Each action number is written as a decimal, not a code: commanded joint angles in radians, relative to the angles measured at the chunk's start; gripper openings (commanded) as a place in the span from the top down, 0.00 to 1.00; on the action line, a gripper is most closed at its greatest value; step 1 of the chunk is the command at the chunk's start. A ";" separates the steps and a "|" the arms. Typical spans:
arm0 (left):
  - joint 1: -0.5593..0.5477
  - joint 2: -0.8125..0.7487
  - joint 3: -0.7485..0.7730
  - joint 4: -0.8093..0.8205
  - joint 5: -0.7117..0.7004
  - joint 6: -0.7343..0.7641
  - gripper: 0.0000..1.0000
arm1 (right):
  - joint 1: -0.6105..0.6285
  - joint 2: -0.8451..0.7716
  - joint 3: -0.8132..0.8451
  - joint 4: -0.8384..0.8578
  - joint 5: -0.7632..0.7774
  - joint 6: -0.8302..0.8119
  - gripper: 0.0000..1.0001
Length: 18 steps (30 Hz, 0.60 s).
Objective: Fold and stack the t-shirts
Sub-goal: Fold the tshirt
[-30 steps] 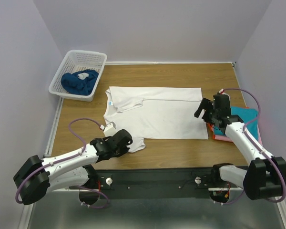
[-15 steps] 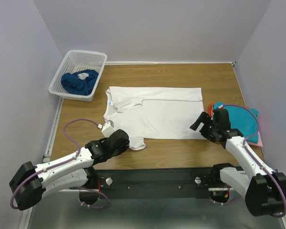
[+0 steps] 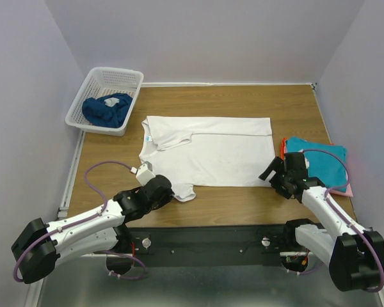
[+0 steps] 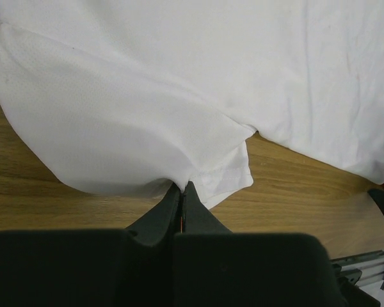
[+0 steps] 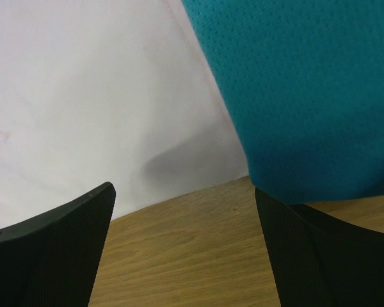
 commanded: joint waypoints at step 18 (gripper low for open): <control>0.002 -0.016 -0.007 0.018 -0.066 0.006 1.00 | 0.003 0.085 -0.042 0.128 0.073 0.036 0.65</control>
